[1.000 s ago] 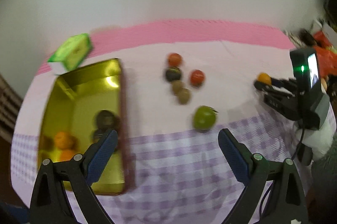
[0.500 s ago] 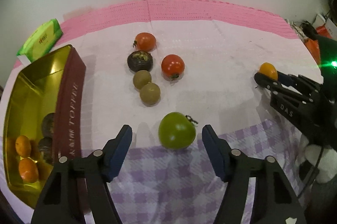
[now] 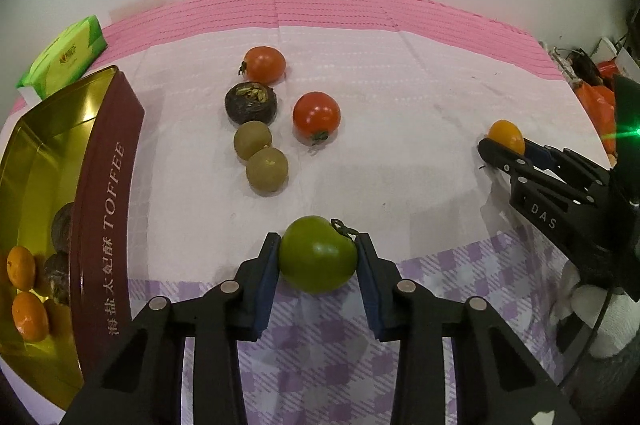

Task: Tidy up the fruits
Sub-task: 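Carry the green tomato over the tin with the left gripper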

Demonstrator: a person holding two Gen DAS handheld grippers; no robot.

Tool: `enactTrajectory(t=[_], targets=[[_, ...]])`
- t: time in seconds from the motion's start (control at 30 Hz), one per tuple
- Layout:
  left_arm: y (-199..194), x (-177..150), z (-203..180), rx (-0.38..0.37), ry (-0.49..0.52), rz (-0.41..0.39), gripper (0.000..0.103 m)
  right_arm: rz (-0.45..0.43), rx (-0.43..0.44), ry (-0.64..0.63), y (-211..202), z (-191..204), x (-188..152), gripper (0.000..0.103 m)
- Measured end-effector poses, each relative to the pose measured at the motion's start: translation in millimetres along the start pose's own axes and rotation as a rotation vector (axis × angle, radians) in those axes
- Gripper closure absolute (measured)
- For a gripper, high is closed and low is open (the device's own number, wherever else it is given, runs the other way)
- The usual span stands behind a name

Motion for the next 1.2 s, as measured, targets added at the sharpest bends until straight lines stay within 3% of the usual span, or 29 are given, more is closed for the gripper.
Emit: enactTrajectory(t=[0.27, 0.63, 0.93, 1.2], targets=[[-7, -5, 3, 0.025, -0.001, -0.004, 0.07, 0.0, -0.001, 0.0, -1, -1, 0, 0.068], [-41, -6, 18, 0.039, -0.022, -0.066, 0.07, 0.0, -0.001, 0.001, 0, 0, 0, 0.067], [-84, -2, 68, 0.084, -0.087, -0.147, 0.07, 0.0, -0.004, -0.002, 0, -1, 0, 0.067], [-86, -18, 127, 0.148, -0.165, -0.105, 0.07, 0.001, -0.004, -0.004, 0, -1, 0, 0.067]])
Point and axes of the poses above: each gripper's, at about its wrist camera, not at the fingertips, and y roughly the way its jaws point, z to its left, x to its top, the point moved 3 cm from there along y, roughly the way its jaws point, and after that the axes turned 13 degrees about x, right-handed, at the moved point
